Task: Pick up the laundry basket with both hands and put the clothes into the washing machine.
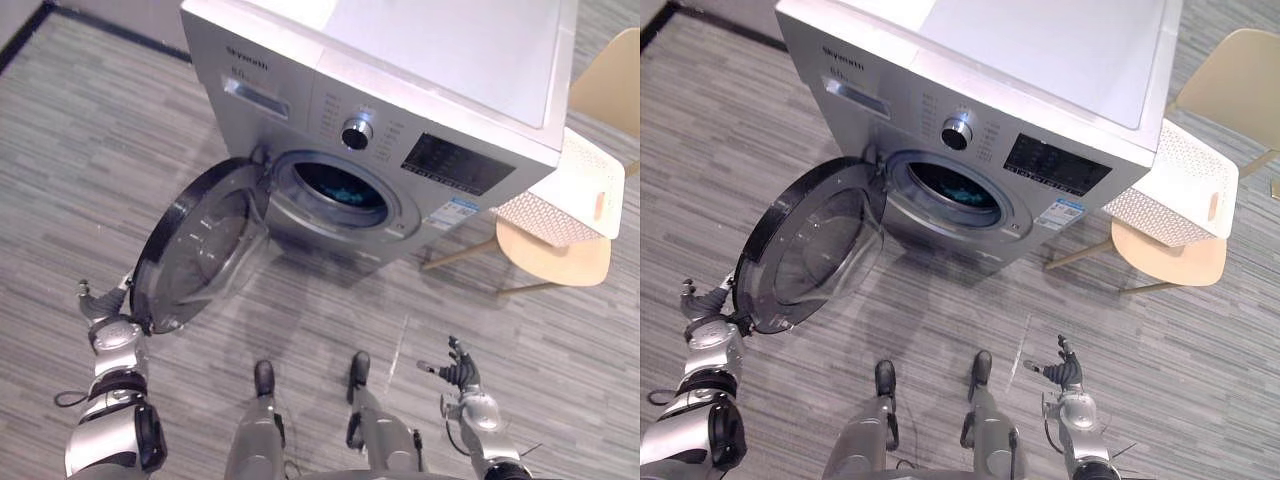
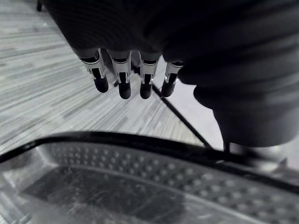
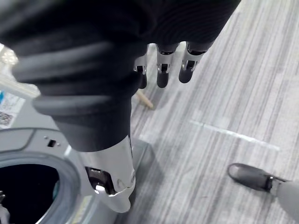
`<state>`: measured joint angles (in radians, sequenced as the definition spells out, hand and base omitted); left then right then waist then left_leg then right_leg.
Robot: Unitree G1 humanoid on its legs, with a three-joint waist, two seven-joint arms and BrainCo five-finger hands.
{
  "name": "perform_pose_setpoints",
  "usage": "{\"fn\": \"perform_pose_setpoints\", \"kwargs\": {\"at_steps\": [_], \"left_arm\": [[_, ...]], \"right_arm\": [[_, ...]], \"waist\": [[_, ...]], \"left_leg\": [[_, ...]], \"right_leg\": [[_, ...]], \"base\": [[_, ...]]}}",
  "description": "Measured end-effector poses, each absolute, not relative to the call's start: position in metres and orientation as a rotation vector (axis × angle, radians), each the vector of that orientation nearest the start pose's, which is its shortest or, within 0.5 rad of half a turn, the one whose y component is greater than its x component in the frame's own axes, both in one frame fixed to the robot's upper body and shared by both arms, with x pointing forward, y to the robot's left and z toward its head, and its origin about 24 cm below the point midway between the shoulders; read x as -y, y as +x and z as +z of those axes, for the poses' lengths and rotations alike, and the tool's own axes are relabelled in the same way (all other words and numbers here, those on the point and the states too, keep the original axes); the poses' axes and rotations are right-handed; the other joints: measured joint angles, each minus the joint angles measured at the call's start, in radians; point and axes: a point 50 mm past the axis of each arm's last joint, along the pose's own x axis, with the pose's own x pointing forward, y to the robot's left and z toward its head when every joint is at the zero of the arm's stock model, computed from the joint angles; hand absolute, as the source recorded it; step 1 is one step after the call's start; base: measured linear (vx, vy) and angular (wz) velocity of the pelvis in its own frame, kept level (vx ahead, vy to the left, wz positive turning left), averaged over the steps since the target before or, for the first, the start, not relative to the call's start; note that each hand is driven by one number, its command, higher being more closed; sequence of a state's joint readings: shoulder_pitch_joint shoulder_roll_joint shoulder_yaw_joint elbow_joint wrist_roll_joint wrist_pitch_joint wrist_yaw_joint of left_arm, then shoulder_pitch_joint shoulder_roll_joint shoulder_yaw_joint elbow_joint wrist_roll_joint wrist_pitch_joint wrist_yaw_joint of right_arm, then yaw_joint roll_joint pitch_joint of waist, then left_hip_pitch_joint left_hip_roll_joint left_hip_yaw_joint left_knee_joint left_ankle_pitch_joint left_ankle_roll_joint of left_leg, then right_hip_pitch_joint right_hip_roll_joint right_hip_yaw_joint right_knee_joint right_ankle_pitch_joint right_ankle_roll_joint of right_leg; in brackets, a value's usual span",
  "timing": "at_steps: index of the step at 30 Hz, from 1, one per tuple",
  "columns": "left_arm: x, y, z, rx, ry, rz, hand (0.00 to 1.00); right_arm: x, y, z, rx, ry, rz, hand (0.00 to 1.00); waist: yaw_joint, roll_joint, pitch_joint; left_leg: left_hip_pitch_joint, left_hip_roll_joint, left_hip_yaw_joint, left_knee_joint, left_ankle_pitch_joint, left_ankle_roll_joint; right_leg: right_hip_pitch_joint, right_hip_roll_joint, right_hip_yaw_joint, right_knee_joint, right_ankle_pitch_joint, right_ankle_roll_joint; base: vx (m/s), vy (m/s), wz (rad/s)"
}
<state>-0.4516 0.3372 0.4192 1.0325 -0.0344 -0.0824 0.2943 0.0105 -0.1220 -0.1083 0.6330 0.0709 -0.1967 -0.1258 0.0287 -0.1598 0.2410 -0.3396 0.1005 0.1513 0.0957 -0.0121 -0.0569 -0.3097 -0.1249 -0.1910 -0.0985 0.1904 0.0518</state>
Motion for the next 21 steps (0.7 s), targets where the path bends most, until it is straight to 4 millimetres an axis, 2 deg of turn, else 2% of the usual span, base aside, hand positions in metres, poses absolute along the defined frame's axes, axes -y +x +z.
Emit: {"fn": "perform_pose_setpoints", "kwargs": {"at_steps": [1, 3, 4, 6, 7, 9, 10, 12, 13, 14, 15, 16, 17, 19, 20, 21], "left_arm": [[-0.307, 0.279, -0.02, -0.423, 0.067, 0.699, 0.0], [-0.273, 0.282, -0.036, -0.461, 0.065, 0.596, 0.0], [-0.263, 0.281, -0.04, -0.47, 0.064, 0.57, 0.0], [-0.221, 0.274, -0.059, -0.516, 0.063, 0.451, 0.0], [-0.21, 0.271, -0.064, -0.53, 0.071, 0.414, 0.0], [-0.171, 0.258, -0.079, -0.569, 0.08, 0.294, 0.0], [-0.149, 0.25, -0.084, -0.574, 0.099, 0.201, 0.0], [-0.129, 0.25, -0.08, -0.54, 0.138, 0.093, 0.0], [-0.115, 0.257, -0.07, -0.479, 0.165, 0.019, 0.0], [-0.11, 0.262, -0.063, -0.44, 0.178, -0.021, 0.0], [-0.102, 0.275, -0.047, -0.359, 0.211, -0.083, 0.0], [-0.098, 0.292, -0.03, -0.277, 0.249, -0.116, 0.0], [-0.098, 0.3, -0.02, -0.242, 0.258, -0.117, 0.0], [-0.108, 0.336, 0.023, -0.099, 0.322, -0.098, 0.0], [-0.114, 0.346, 0.036, -0.062, 0.343, -0.082, 0.0], [-0.126, 0.365, 0.064, 0.005, 0.382, -0.046, 0.0]], "right_arm": [[0.216, 0.206, -0.074, -0.429, -0.056, -0.287, 0.0], [0.212, 0.206, -0.076, -0.433, -0.04, -0.285, 0.0], [0.211, 0.206, -0.076, -0.432, -0.037, -0.284, 0.0], [0.208, 0.203, -0.081, -0.461, -0.03, -0.286, 0.0], [0.208, 0.201, -0.084, -0.474, -0.029, -0.287, 0.0], [0.206, 0.195, -0.092, -0.519, -0.027, -0.287, 0.0], [0.206, 0.192, -0.096, -0.544, -0.028, -0.289, 0.0], [0.205, 0.191, -0.098, -0.557, -0.03, -0.283, 0.0], [0.202, 0.192, -0.099, -0.56, -0.032, -0.272, 0.0], [0.201, 0.192, -0.099, -0.56, -0.035, -0.265, 0.0], [0.199, 0.193, -0.098, -0.558, -0.039, -0.255, 0.0], [0.199, 0.195, -0.097, -0.551, -0.04, -0.249, 0.0], [0.198, 0.198, -0.095, -0.542, -0.041, -0.246, 0.0], [0.202, 0.21, -0.079, -0.457, -0.075, -0.219, 0.0], [0.205, 0.213, -0.074, -0.431, -0.086, -0.217, 0.0], [0.212, 0.218, -0.065, -0.386, -0.109, -0.221, 0.0]], "waist": [[0.006, 0.0, 0.0], [0.016, 0.002, 0.0], [0.015, 0.004, 0.001], [0.011, 0.014, -0.001], [0.011, 0.018, -0.002], [0.005, 0.039, -0.005], [-0.01, 0.062, -0.017], [-0.012, 0.082, -0.028], [-0.014, 0.095, -0.034], [-0.015, 0.099, -0.037], [-0.016, 0.107, -0.04], [-0.022, 0.109, -0.04], [-0.029, 0.109, -0.04], [-0.069, 0.11, -0.039], [-0.077, 0.11, -0.038], [-0.093, 0.109, -0.038]], "left_leg": [[-0.005, 0.003, -0.001, 0.004, -0.001, -0.001], [-0.008, 0.005, -0.005, 0.014, -0.001, -0.005], [-0.008, 0.005, -0.006, 0.015, 0.0, -0.005], [-0.002, -0.002, -0.013, 0.02, 0.001, -0.005], [0.002, -0.004, -0.015, 0.02, 0.001, -0.005], [0.027, -0.011, -0.028, 0.016, 0.002, -0.006], [0.036, -0.017, -0.041, 0.005, 0.006, -0.008], [0.049, -0.021, -0.043, -0.011, 0.014, -0.008], [0.059, -0.024, -0.041, -0.032, 0.024, -0.01], [0.062, -0.025, -0.041, -0.038, 0.028, -0.008], [0.07, -0.026, -0.038, -0.055, 0.039, -0.008], [0.074, -0.025, -0.034, -0.064, 0.044, -0.011], [0.072, -0.024, -0.03, -0.064, 0.044, -0.012], [0.062, -0.023, 0.007, -0.063, 0.044, -0.011], [0.055, -0.023, 0.022, -0.062, 0.044, -0.011], [0.034, -0.02, 0.053, -0.062, 0.044, -0.011]], "right_leg": [[-0.002, 0.002, 0.0, 0.0, 0.0, 0.0], [-0.002, 0.007, 0.0, 0.0, -0.004, 0.002], [-0.001, 0.006, 0.0, 0.0, -0.005, 0.002], [0.012, 0.001, -0.002, 0.0, -0.014, 0.005], [0.018, 0.0, -0.003, 0.0, -0.016, 0.005], [0.044, -0.007, -0.015, 0.01, -0.032, 0.014], [0.05, -0.014, -0.027, 0.027, -0.047, 0.023], [0.049, -0.018, -0.028, 0.041, -0.054, 0.022], [0.049, -0.02, -0.026, 0.042, -0.055, 0.022], [0.048, -0.02, -0.026, 0.042, -0.055, 0.022], [0.047, -0.02, -0.024, 0.042, -0.054, 0.022], [0.044, -0.019, -0.021, 0.042, -0.054, 0.022], [0.041, -0.018, -0.017, 0.042, -0.052, 0.022], [0.007, -0.018, 0.023, 0.042, -0.04, 0.028], [-0.008, -0.018, 0.038, 0.042, -0.035, 0.029], [-0.045, -0.018, 0.07, 0.038, -0.018, 0.029]], "base": [[-0.06, -0.06, 0.0], [-0.05, -0.047, -0.01], [-0.03, -0.018, 0.03], [-0.03, -0.001, 0.09], [-0.02, 0.008, 0.15], [-0.01, 0.019, 0.24], [-0.01, 0.029, 0.27], [-0.01, 0.034, 0.12], [0.0, 0.0, 0.0], [0.0, 0.0, 0.0], [-0.02, 0.007, -0.04], [-0.02, 0.005, -0.08], [-0.03, 0.001, -0.18], [-0.03, -0.003, -0.42], [-0.03, -0.013, -0.65], [-0.02, -0.011, -0.55]]}}
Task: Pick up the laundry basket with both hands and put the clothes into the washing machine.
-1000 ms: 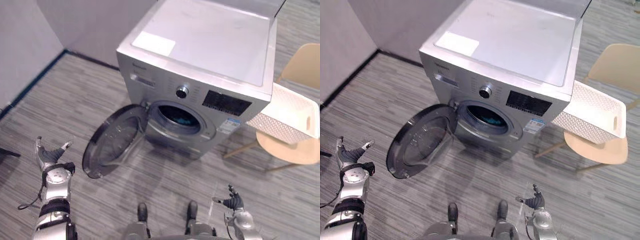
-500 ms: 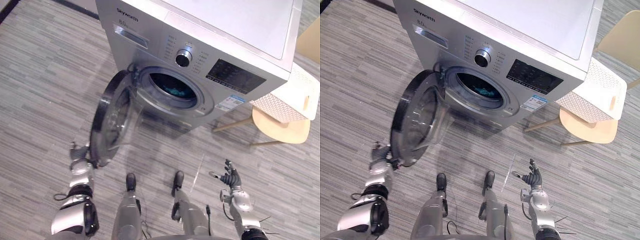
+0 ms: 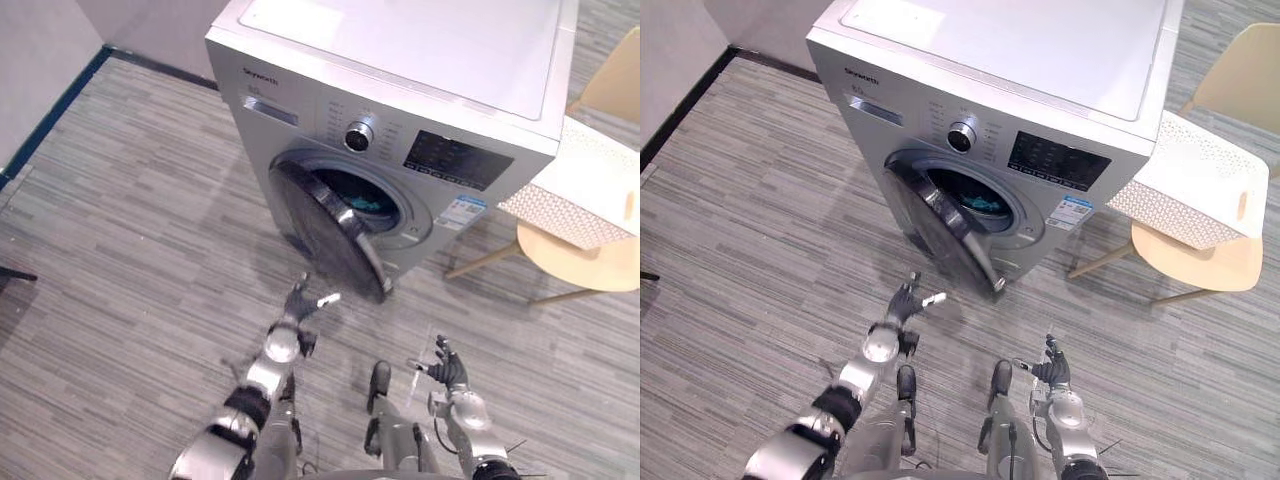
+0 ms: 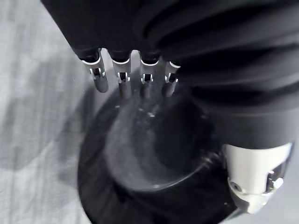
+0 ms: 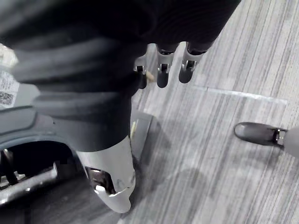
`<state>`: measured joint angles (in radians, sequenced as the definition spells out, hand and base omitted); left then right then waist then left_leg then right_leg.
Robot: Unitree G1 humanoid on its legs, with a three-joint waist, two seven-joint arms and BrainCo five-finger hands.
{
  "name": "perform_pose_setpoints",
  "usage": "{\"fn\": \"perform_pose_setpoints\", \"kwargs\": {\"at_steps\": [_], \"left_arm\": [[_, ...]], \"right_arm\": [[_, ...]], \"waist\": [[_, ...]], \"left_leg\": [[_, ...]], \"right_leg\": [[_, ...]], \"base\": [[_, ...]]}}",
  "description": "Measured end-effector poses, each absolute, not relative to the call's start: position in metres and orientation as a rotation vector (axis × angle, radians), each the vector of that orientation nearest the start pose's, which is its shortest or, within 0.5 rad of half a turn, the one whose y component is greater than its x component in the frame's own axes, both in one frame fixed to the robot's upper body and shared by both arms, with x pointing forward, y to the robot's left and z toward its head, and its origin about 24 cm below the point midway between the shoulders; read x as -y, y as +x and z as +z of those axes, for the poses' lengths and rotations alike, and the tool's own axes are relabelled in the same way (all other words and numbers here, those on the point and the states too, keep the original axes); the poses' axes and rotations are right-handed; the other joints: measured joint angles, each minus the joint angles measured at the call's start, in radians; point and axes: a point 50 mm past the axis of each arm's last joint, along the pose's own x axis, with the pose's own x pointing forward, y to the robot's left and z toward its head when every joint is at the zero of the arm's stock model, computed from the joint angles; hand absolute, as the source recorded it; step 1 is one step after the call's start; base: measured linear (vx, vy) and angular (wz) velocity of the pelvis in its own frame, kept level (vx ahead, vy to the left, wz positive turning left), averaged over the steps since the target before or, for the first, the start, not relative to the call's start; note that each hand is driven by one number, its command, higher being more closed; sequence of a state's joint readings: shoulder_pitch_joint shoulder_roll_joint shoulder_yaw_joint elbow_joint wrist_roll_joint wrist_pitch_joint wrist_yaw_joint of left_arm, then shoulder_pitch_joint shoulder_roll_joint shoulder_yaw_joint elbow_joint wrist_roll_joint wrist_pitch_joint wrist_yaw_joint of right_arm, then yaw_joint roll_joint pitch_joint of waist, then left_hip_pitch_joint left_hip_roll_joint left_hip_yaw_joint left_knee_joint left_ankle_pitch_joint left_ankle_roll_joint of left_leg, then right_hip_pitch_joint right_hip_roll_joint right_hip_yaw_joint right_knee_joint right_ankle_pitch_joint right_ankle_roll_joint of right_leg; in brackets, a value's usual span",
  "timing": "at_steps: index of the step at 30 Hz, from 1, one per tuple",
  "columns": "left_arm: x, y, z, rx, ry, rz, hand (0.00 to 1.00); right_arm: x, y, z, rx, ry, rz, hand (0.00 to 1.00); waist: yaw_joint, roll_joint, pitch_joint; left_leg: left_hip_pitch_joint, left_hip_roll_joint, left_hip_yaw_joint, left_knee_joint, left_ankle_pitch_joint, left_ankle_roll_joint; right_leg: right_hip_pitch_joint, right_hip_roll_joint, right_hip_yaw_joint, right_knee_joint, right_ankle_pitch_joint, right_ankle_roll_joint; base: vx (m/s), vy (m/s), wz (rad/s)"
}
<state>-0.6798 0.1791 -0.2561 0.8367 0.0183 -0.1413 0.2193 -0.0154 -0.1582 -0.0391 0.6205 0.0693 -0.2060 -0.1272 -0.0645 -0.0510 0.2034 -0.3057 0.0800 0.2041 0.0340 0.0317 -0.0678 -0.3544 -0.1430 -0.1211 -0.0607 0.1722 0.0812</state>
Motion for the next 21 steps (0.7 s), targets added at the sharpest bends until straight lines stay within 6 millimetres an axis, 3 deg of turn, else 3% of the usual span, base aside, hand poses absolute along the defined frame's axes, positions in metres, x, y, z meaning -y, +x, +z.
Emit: {"fn": "perform_pose_setpoints", "kwargs": {"at_steps": [1, 2, 5, 8, 9, 10, 14, 17, 20, 21], "left_arm": [[-0.134, 0.375, 0.079, 0.036, 0.394, -0.017, 0.0], [-0.156, 0.392, 0.113, 0.096, 0.427, 0.062, 0.0], [-0.195, 0.404, 0.159, 0.163, 0.448, 0.193, 0.0], [-0.209, 0.407, 0.18, 0.203, 0.432, 0.26, 0.0], [-0.204, 0.407, 0.18, 0.209, 0.421, 0.261, 0.0], [-0.195, 0.408, 0.179, 0.213, 0.397, 0.248, 0.0], [-0.183, 0.402, 0.162, 0.208, 0.354, 0.213, 0.0], [-0.161, 0.384, 0.121, 0.167, 0.284, 0.145, 0.0], [-0.142, 0.35, 0.067, 0.077, 0.19, 0.099, 0.0], [-0.137, 0.331, 0.042, 0.013, 0.154, 0.095, 0.0]], "right_arm": [[0.217, 0.22, -0.061, -0.365, -0.122, -0.223, 0.0], [0.223, 0.224, -0.055, -0.34, -0.142, -0.227, 0.0], [0.234, 0.222, -0.051, -0.323, -0.122, -0.274, 0.0], [0.235, 0.212, -0.045, -0.286, -0.084, -0.301, 0.0], [0.234, 0.21, -0.043, -0.273, -0.08, -0.305, 0.0], [0.234, 0.208, -0.038, -0.246, -0.077, -0.308, 0.0], [0.223, 0.213, -0.025, -0.165, -0.039, -0.295, 0.0], [0.217, 0.207, -0.029, -0.178, -0.03, -0.291, 0.0], [0.21, 0.199, -0.037, -0.21, -0.021, -0.295, 0.0], [0.207, 0.198, -0.04, -0.226, -0.036, -0.295, 0.0]], "waist": [[-0.011, 0.0, 0.001], [-0.036, -0.002, 0.004], [-0.059, 0.0, 0.044], [-0.052, -0.002, 0.049], [-0.042, -0.002, 0.049], [-0.026, -0.002, 0.049], [-0.018, -0.002, 0.049], [0.001, -0.002, 0.049], [0.026, 0.001, 0.045], [0.032, 0.01, 0.039]], "left_leg": [[-0.012, 0.002, 0.014, 0.0, 0.0, 0.0], [-0.036, 0.002, 0.041, 0.0, 0.0, 0.0], [-0.034, 0.01, 0.072, 0.001, 0.0, 0.0], [-0.065, 0.026, 0.096, 0.004, -0.002, -0.001], [-0.064, 0.029, 0.097, 0.004, -0.002, -0.001], [-0.062, 0.03, 0.1, 0.005, -0.002, -0.001], [-0.042, 0.028, 0.106, 0.005, -0.005, 0.0], [-0.003, 0.04, 0.105, 0.012, -0.023, -0.001], [0.026, 0.044, 0.086, 0.008, -0.025, -0.004], [0.038, 0.046, 0.074, 0.008, -0.02, -0.009]], "right_leg": [[-0.019, 0.0, 0.015, -0.004, 0.008, 0.003], [-0.052, 0.002, 0.041, -0.016, 0.027, 0.008], [-0.061, 0.008, 0.077, -0.036, 0.045, 0.011], [-0.099, 0.021, 0.102, -0.037, 0.051, 0.014], [-0.099, 0.024, 0.103, -0.036, 0.051, 0.014], [-0.097, 0.025, 0.108, -0.036, 0.051, 0.014], [-0.08, 0.021, 0.115, -0.036, 0.051, 0.014], [-0.034, 0.029, 0.111, -0.037, 0.049, 0.015], [0.002, 0.033, 0.093, -0.037, 0.028, 0.002], [0.019, 0.036, 0.079, -0.037, 0.022, -0.004]], "base": [[-0.02, -0.03, -0.68], [-0.01, -0.023, -0.51], [0.01, -0.026, -0.44], [0.01, -0.027, -0.18], [0.0, 0.0, 0.0], [0.0, 0.0, 0.0], [0.0, 0.001, -0.02], [0.01, -0.008, -0.01], [0.02, -0.025, 0.15], [0.04, -0.038, 0.16]]}}
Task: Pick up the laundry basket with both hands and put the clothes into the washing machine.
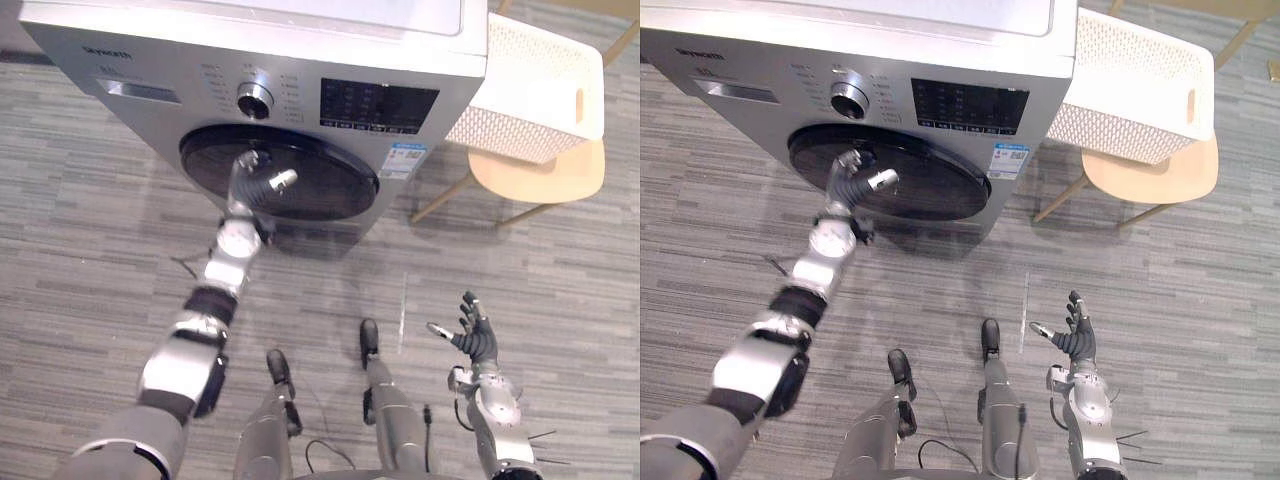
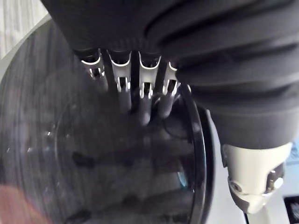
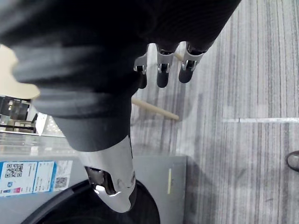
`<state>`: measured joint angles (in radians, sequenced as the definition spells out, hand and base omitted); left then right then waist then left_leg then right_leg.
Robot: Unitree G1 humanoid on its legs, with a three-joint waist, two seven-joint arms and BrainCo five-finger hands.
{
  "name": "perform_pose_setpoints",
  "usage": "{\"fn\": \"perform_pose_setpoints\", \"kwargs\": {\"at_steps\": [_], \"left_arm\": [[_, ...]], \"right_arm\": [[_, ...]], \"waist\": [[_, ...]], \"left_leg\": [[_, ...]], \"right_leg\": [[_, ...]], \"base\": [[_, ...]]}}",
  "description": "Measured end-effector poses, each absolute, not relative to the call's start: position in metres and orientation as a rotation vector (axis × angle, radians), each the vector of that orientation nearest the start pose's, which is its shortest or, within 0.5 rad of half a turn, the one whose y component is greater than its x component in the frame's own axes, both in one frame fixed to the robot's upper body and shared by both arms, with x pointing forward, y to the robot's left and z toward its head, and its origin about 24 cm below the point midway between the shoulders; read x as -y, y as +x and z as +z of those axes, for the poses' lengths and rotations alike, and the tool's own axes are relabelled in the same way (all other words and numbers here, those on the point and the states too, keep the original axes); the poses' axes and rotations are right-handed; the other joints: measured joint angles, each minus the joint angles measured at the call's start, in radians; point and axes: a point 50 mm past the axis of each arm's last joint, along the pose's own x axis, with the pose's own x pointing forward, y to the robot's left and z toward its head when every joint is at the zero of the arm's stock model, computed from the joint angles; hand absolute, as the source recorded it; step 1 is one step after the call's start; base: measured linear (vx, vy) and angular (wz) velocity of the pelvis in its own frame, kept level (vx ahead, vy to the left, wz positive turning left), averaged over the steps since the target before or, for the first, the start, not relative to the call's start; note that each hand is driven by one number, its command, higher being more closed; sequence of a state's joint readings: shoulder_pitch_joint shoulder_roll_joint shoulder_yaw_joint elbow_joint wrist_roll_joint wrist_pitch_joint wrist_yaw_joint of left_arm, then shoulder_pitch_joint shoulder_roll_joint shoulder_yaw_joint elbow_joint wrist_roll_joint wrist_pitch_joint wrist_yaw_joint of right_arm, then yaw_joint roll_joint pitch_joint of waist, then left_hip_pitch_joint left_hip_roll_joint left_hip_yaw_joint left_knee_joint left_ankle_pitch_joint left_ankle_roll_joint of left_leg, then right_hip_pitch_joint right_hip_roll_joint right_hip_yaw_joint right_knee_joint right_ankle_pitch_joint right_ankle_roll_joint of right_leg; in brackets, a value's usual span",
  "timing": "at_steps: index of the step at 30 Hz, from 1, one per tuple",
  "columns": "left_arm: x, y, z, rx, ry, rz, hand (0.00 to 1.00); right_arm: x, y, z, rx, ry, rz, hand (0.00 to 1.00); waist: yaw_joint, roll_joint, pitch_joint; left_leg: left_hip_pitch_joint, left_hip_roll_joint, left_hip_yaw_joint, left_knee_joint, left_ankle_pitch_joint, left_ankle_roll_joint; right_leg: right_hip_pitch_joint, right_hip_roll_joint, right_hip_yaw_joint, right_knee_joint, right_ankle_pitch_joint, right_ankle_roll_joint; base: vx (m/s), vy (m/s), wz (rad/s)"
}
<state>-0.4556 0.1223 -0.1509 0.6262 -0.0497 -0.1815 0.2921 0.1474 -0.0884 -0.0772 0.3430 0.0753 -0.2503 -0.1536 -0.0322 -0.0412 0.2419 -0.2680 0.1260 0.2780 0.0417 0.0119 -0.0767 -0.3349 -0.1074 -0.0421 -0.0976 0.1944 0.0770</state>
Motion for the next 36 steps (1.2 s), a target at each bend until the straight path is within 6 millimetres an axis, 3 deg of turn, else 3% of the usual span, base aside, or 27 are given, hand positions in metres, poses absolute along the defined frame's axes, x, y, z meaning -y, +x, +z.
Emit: {"fn": "perform_pose_setpoints", "kwargs": {"at_steps": [4, 7, 9, 10, 11, 13, 16, 19, 21, 22, 23, 24, 25, 26, 27, 30, 32, 33, 34, 35, 36], "left_arm": [[-0.13, 0.266, -0.031, -0.234, 0.065, 0.105, 0.0], [-0.145, 0.219, -0.066, -0.371, 0.022, 0.133, 0.0], [-0.154, 0.202, -0.08, -0.434, 0.007, 0.152, 0.0], [-0.16, 0.192, -0.09, -0.489, 0.0, 0.166, 0.0], [-0.162, 0.187, -0.095, -0.519, -0.003, 0.175, 0.0], [-0.166, 0.169, -0.11, -0.606, -0.02, 0.202, 0.0], [-0.181, 0.144, -0.125, -0.702, -0.015, 0.269, 0.0], [-0.208, 0.121, -0.133, -0.779, 0.034, 0.35, 0.0], [-0.22, 0.102, -0.136, -0.818, 0.047, 0.401, 0.0], [-0.224, 0.097, -0.137, -0.831, 0.054, 0.409, 0.0], [-0.228, 0.085, -0.139, -0.864, 0.057, 0.423, 0.0], [-0.232, 0.081, -0.139, -0.875, 0.067, 0.421, 0.0], [-0.234, 0.083, -0.138, -0.869, 0.073, 0.42, 0.0], [-0.238, 0.089, -0.136, -0.852, 0.082, 0.42, 0.0], [-0.241, 0.095, -0.133, -0.834, 0.088, 0.426, 0.0], [-0.242, 0.112, -0.128, -0.79, 0.084, 0.426, 0.0], [-0.232, 0.127, -0.126, -0.751, 0.058, 0.422, 0.0], [-0.226, 0.141, -0.122, -0.706, 0.042, 0.406, 0.0], [-0.22, 0.149, -0.119, -0.682, 0.043, 0.379, 0.0], [-0.217, 0.15, -0.119, -0.677, 0.046, 0.364, 0.0], [-0.207, 0.151, -0.12, -0.675, 0.024, 0.348, 0.0]], "right_arm": [[0.196, 0.193, -0.067, -0.363, -0.08, -0.273, 0.0], [0.204, 0.183, -0.083, -0.444, -0.167, -0.223, 0.0], [0.209, 0.18, -0.094, -0.51, -0.191, -0.212, 0.0], [0.214, 0.175, -0.106, -0.593, -0.183, -0.232, 0.0], [0.217, 0.171, -0.111, -0.634, -0.159, -0.253, 0.0], [0.223, 0.16, -0.116, -0.687, -0.146, -0.268, 0.0], [0.22, 0.162, -0.116, -0.683, -0.15, -0.259, 0.0], [0.208, 0.167, -0.116, -0.674, -0.147, -0.216, 0.0], [0.208, 0.173, -0.113, -0.657, -0.148, -0.204, 0.0], [0.206, 0.174, -0.113, -0.656, -0.147, -0.192, 0.0], [0.206, 0.178, -0.111, -0.646, -0.157, -0.173, 0.0], [0.203, 0.181, -0.11, -0.64, -0.164, -0.155, 0.0], [0.201, 0.181, -0.111, -0.639, -0.162, -0.149, 0.0], [0.196, 0.181, -0.112, -0.64, -0.15, -0.139, 0.0], [0.192, 0.183, -0.111, -0.633, -0.142, -0.128, 0.0], [0.193, 0.194, -0.1, -0.568, -0.149, -0.13, 0.0], [0.198, 0.199, -0.093, -0.534, -0.166, -0.136, 0.0], [0.201, 0.2, -0.091, -0.527, -0.179, -0.138, 0.0], [0.204, 0.2, -0.091, -0.525, -0.187, -0.139, 0.0], [0.204, 0.199, -0.091, -0.528, -0.19, -0.139, 0.0], [0.21, 0.199, -0.09, -0.525, -0.208, -0.141, 0.0]], "waist": [[0.012, 0.049, -0.052], [0.048, 0.08, -0.084], [0.056, 0.081, -0.086], [0.051, 0.081, -0.087], [0.05, 0.082, -0.088], [0.048, 0.084, -0.089], [0.06, 0.077, -0.091], [0.079, 0.064, -0.094], [0.104, 0.059, -0.091], [0.104, 0.061, -0.098], [0.103, 0.06, -0.1], [0.099, 0.049, -0.095], [0.098, 0.06, -0.098], [0.089, 0.059, -0.092], [0.078, 0.053, -0.093], [0.064, 0.027, -0.081], [0.032, 0.032, -0.076], [0.019, 0.033, -0.068], [0.013, 0.023, -0.071], [0.01, 0.02, -0.073], [0.018, 0.06, -0.072]], "left_leg": [[0.055, -0.007, -0.069, -0.008, 0.002, -0.002], [0.093, -0.023, -0.14, -0.007, 0.0, -0.003], [0.08, -0.034, -0.173, 0.013, -0.009, 0.002], [0.066, -0.035, -0.171, 0.037, -0.025, 0.024], [0.059, -0.03, -0.145, 0.051, -0.035, 0.041], [0.053, 0.01, 0.038, 0.085, -0.046, 0.062], [0.049, 0.004, 0.069, 0.13, -0.033, 0.057], [0.034, -0.033, 0.02, 0.237, -0.121, 0.077], [0.008, -0.043, -0.004, 0.375, -0.245, 0.094], [0.009, -0.048, -0.012, 0.4, -0.271, 0.099], [0.015, -0.065, -0.039, 0.428, -0.305, 0.109], [0.034, -0.091, -0.067, 0.426, -0.317, 0.127], [0.051, -0.096, -0.091, 0.424, -0.319, 0.131], [0.07, -0.094, -0.146, 0.419, -0.323, 0.144], [0.088, -0.099, -0.197, 0.398, -0.327, 0.15], [0.174, -0.138, -0.296, 0.328, -0.323, 0.145], [0.22, -0.157, -0.392, 0.304, -0.326, 0.148], [0.255, -0.163, -0.451, 0.285, -0.331, 0.136], [0.284, -0.165, -0.494, 0.288, -0.352, 0.1], [0.292, -0.165, -0.516, 0.293, -0.362, 0.084], [0.3, -0.13, -0.539, 0.329, -0.365, 0.063]], "right_leg": [[0.095, 0.001, -0.073, -0.001, -0.033, 0.0], [0.183, -0.012, -0.151, -0.001, -0.071, 0.016], [0.216, -0.026, -0.199, -0.001, -0.086, 0.028], [0.241, -0.042, -0.248, -0.001, -0.097, 0.029], [0.254, -0.05, -0.282, -0.001, -0.102, 0.033], [0.291, -0.085, -0.37, 0.015, -0.122, 0.06], [0.313, -0.127, -0.413, 0.046, -0.133, 0.077], [0.375, -0.171, -0.471, 0.075, -0.171, 0.116], [0.378, -0.234, -0.481, 0.225, -0.266, 0.159], [0.369, -0.261, -0.479, 0.293, -0.293, 0.155], [0.318, -0.316, -0.45, 0.471, -0.312, 0.122], [0.232, -0.355, -0.361, 0.678, -0.259, 0.036], [0.182, -0.355, -0.303, 0.779, -0.222, 0.005], [0.121, -0.303, -0.223, 0.897, -0.328, 0.055], [0.083, -0.235, -0.199, 0.914, -0.409, 0.044], [-0.017, -0.101, -0.151, 0.804, -0.448, 0.021], [-0.078, -0.039, -0.088, 0.669, -0.425, 0.031], [-0.086, -0.011, -0.04, 0.526, -0.364, 0.027], [-0.083, 0.003, -0.006, 0.427, -0.234, 0.018], [-0.072, 0.001, 0.001, 0.43, -0.159, -0.001], [-0.06, 0.008, -0.039, 0.481, -0.192, -0.056]], "base": [[0.05, -0.014, 0.53], [0.02, 0.022, 0.75], [-0.05, 0.075, 0.79], [-0.05, 0.106, 1.09], [0.0, 0.098, 1.37], [0.06, 0.102, 1.31], [0.1, 0.157, 0.68], [0.13, 0.164, 0.55], [0.14, 0.219, 0.35], [0.2, 0.239, 0.39], [0.27, 0.25, 0.57], [0.29, 0.223, 0.68], [0.34, 0.174, 0.89], [0.37, 0.076, 1.1], [0.36, 0.017, 1.21], [0.42, -0.038, 1.25], [0.44, -0.13, 1.75], [0.5, -0.23, 1.98], [0.52, -0.265, 1.96], [0.52, -0.301, 1.52], [0.6, -0.347, 1.03]]}}
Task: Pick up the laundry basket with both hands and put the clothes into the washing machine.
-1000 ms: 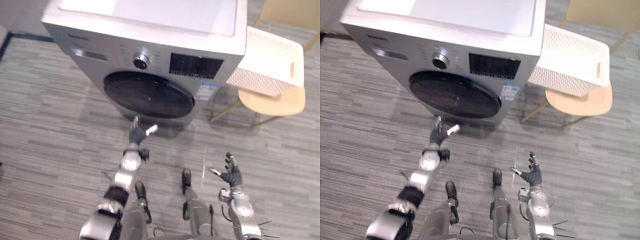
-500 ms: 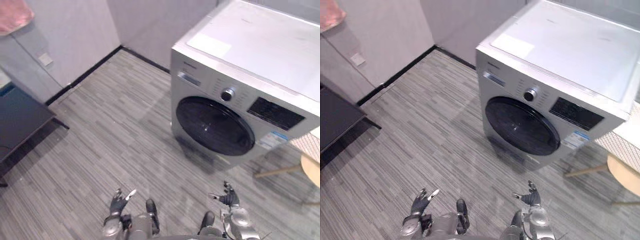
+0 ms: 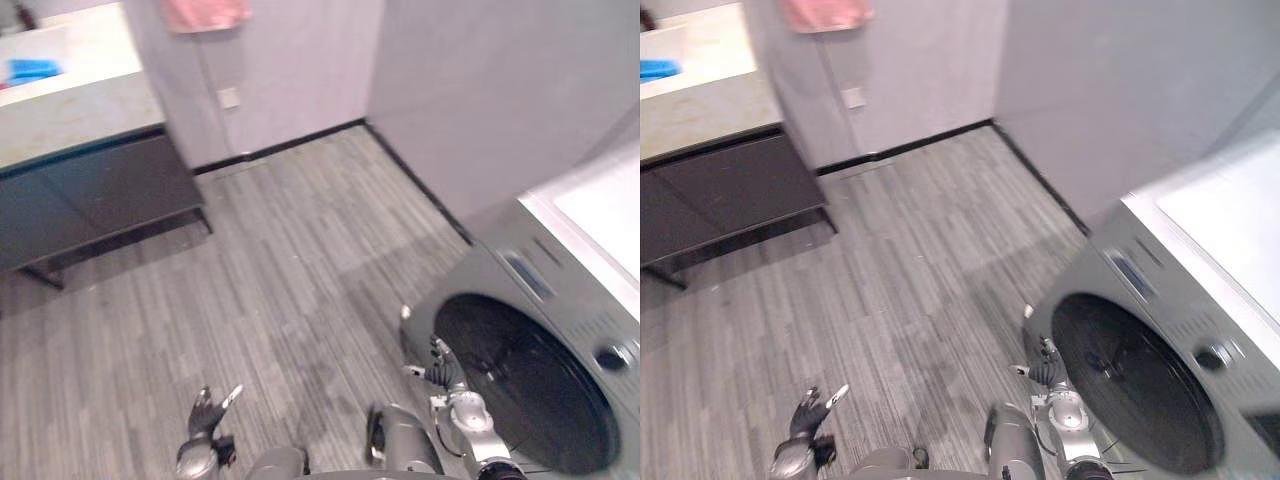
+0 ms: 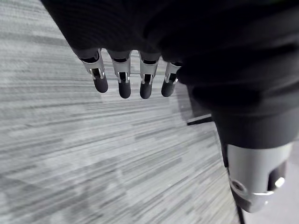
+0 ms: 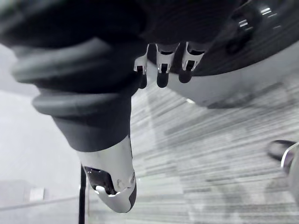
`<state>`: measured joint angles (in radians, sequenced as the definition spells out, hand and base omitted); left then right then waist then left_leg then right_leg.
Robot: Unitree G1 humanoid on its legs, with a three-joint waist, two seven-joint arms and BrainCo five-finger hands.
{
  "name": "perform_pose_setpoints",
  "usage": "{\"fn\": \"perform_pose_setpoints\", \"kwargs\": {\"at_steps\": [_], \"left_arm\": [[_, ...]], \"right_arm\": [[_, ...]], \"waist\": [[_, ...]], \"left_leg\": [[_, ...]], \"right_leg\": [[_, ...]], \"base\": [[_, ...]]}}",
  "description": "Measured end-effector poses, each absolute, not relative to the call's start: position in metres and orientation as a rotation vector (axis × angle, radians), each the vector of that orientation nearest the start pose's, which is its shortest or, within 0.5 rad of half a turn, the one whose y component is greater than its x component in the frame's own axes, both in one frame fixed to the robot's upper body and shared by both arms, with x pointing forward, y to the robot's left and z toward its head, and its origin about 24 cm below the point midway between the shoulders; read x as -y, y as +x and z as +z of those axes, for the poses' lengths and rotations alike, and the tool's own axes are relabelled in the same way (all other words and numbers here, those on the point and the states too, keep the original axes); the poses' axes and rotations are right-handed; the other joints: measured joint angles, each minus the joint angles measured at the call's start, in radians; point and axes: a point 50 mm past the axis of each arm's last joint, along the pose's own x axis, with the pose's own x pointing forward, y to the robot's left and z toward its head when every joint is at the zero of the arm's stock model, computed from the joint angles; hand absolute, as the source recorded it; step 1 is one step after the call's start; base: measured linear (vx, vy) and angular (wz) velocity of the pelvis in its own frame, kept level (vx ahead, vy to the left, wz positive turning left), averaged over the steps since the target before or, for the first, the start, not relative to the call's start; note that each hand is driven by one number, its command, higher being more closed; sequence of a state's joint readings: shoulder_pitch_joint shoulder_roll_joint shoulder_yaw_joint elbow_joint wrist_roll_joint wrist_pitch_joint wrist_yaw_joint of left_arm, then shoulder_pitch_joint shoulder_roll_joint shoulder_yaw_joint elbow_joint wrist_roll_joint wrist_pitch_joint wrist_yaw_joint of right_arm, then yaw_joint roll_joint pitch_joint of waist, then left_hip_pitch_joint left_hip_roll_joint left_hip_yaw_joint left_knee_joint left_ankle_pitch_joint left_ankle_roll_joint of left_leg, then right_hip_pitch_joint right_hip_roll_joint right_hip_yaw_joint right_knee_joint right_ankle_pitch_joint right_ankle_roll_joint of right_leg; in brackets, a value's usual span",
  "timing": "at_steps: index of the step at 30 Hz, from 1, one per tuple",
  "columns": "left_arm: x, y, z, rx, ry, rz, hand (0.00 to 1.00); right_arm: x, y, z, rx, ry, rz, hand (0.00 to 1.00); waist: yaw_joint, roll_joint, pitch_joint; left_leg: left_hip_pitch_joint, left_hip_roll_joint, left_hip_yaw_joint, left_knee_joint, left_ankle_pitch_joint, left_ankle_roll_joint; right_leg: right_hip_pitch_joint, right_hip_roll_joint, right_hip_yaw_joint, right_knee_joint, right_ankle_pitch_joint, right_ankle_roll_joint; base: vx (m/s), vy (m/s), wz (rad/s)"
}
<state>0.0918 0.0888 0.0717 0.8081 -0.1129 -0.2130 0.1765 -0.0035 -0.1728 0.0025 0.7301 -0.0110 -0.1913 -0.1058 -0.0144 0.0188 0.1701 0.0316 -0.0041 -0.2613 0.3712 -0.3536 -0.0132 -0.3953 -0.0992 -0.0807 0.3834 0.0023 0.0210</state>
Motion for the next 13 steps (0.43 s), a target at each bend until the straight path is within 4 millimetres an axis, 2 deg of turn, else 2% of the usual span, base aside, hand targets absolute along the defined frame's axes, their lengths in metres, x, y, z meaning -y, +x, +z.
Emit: {"fn": "perform_pose_setpoints", "kwargs": {"at_steps": [1, 2, 3, 4, 5, 6, 8, 11, 12, 13], "left_arm": [[-0.204, 0.15, -0.121, -0.674, 0.012, 0.35, 0.0], [-0.203, 0.15, -0.121, -0.674, 0.008, 0.351, 0.0], [-0.2, 0.148, -0.122, -0.679, -0.004, 0.356, 0.0], [-0.199, 0.147, -0.122, -0.684, -0.007, 0.358, 0.0], [-0.198, 0.144, -0.123, -0.688, -0.007, 0.355, 0.0], [-0.197, 0.141, -0.124, -0.692, -0.007, 0.351, 0.0], [-0.196, 0.144, -0.122, -0.677, -0.01, 0.348, 0.0], [-0.194, 0.157, -0.116, -0.639, -0.01, 0.334, 0.0], [-0.193, 0.162, -0.114, -0.626, -0.006, 0.327, 0.0], [-0.192, 0.163, -0.113, -0.623, -0.002, 0.318, 0.0]], "right_arm": [[0.209, 0.207, -0.085, -0.498, -0.209, -0.136, 0.0], [0.207, 0.211, -0.083, -0.488, -0.21, -0.128, 0.0], [0.203, 0.215, -0.081, -0.478, -0.212, -0.111, 0.0], [0.2, 0.215, -0.082, -0.48, -0.216, -0.098, 0.0], [0.194, 0.213, -0.084, -0.486, -0.217, -0.078, 0.0], [0.189, 0.212, -0.085, -0.487, -0.204, -0.075, 0.0], [0.188, 0.213, -0.084, -0.48, -0.191, -0.081, 0.0], [0.196, 0.21, -0.084, -0.486, -0.185, -0.118, 0.0], [0.2, 0.208, -0.086, -0.495, -0.181, -0.138, 0.0], [0.204, 0.205, -0.087, -0.503, -0.185, -0.151, 0.0]], "waist": [[0.007, 0.02, 0.002], [0.008, 0.027, 0.008], [0.011, 0.04, 0.016], [0.017, 0.042, 0.017], [0.037, 0.035, 0.021], [0.036, 0.016, 0.024], [0.027, 0.004, 0.027], [0.027, 0.01, 0.029], [0.027, 0.011, 0.032], [0.026, 0.017, 0.029]], "left_leg": [[-0.039, 0.017, 0.008, 0.085, 0.025, -0.041], [-0.065, 0.027, 0.026, 0.145, 0.045, -0.074], [-0.127, 0.059, 0.08, 0.302, 0.114, -0.106], [-0.159, 0.081, 0.119, 0.389, 0.17, -0.1], [-0.209, 0.143, 0.207, 0.514, 0.174, -0.084], [-0.235, 0.183, 0.283, 0.562, 0.16, -0.062], [-0.264, 0.224, 0.365, 0.497, 0.146, -0.051], [-0.276, 0.224, 0.399, 0.192, 0.15, -0.059], [-0.268, 0.204, 0.396, 0.048, 0.182, -0.09], [-0.254, 0.191, 0.395, -0.058, 0.274, -0.113]], "right_leg": [[0.017, 0.008, -0.033, 0.011, -0.043, -0.014], [0.034, 0.013, -0.05, 0.009, -0.056, -0.026], [0.093, 0.037, -0.081, -0.027, -0.07, -0.046], [0.133, 0.053, -0.088, -0.06, -0.071, -0.053], [0.214, 0.077, -0.096, -0.127, -0.064, -0.071], [0.285, 0.083, -0.109, -0.191, -0.058, -0.081], [0.352, 0.08, -0.133, -0.252, -0.055, -0.084], [0.382, 0.075, -0.165, -0.285, -0.055, -0.084], [0.39, 0.069, -0.176, -0.285, -0.061, -0.075], [0.401, 0.068, -0.185, -0.284, -0.074, -0.055]], "base": [[0.49, -0.279, 0.78], [0.47, -0.279, 0.6], [0.36, -0.229, 0.36], [0.51, -0.31, 0.17], [0.48, -0.269, 0.06], [0.3, -0.162, 0.09], [0.32, -0.144, 0.3], [0.25, -0.01, 0.29], [0.13, 0.082, 0.31], [0.09, 0.069, 0.23]]}}
